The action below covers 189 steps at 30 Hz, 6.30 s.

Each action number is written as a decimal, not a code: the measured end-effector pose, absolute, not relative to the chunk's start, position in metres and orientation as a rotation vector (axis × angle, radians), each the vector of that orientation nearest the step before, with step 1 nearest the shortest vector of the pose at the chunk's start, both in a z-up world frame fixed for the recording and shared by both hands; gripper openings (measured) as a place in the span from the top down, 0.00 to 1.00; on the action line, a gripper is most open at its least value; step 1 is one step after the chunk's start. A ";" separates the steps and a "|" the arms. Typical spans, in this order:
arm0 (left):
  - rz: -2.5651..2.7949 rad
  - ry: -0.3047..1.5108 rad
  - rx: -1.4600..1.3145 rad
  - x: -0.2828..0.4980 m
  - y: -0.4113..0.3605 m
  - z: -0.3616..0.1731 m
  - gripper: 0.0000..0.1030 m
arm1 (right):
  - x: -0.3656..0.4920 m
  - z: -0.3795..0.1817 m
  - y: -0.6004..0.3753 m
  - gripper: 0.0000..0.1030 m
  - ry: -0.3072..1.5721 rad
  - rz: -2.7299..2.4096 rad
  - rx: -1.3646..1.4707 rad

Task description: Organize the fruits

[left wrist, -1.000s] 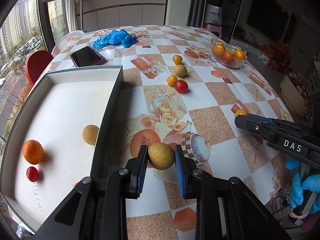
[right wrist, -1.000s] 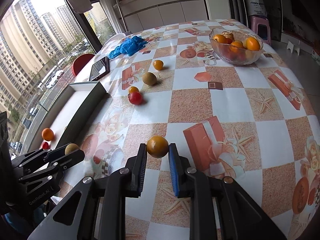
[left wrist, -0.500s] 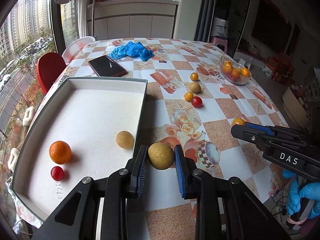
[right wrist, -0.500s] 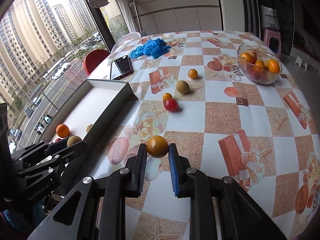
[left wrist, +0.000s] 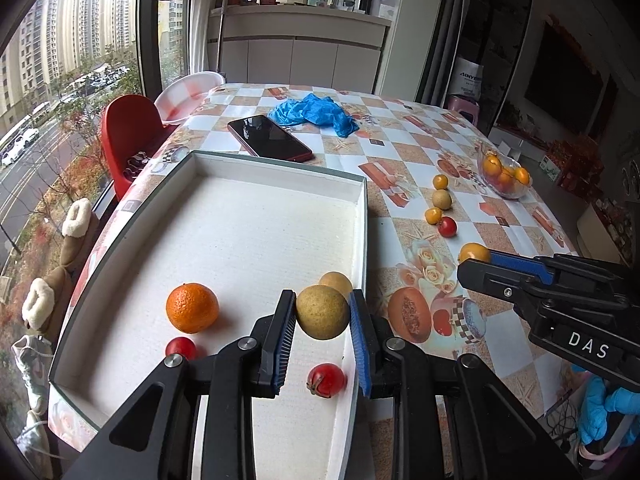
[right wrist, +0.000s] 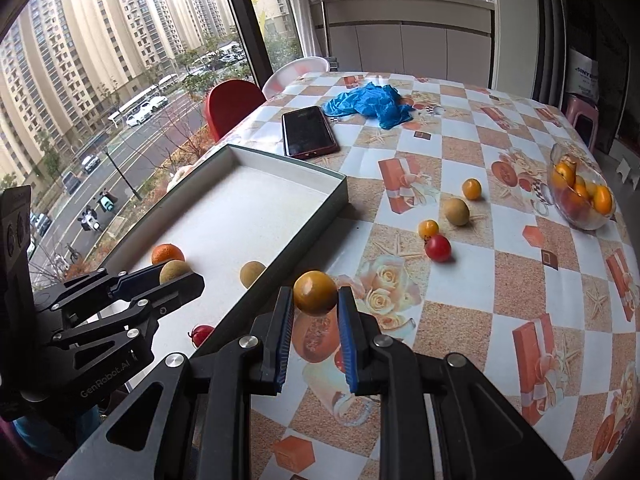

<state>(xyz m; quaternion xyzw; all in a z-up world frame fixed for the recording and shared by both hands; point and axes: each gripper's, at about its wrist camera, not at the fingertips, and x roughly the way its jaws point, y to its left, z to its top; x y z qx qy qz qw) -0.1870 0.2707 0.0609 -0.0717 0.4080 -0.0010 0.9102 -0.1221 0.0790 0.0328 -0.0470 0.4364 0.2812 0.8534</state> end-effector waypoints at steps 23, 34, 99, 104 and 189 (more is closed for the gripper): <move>0.059 0.849 -0.226 -0.175 0.316 0.037 0.73 | -0.113 0.023 0.156 0.77 0.955 0.668 -0.229; 0.075 0.869 -0.263 -0.170 0.320 0.022 0.73 | -0.104 0.014 0.169 0.77 0.975 0.669 -0.253; 0.031 0.883 -0.094 -0.155 0.231 0.059 0.13 | -0.040 -0.017 -0.044 0.09 1.047 0.179 -0.035; -0.050 0.917 0.006 -0.148 0.173 0.049 0.13 | -0.046 -0.032 -0.089 0.08 1.038 0.072 -0.021; -0.019 0.956 0.001 -0.096 0.131 -0.001 0.00 | -0.059 -0.037 -0.111 0.00 0.941 0.054 -0.040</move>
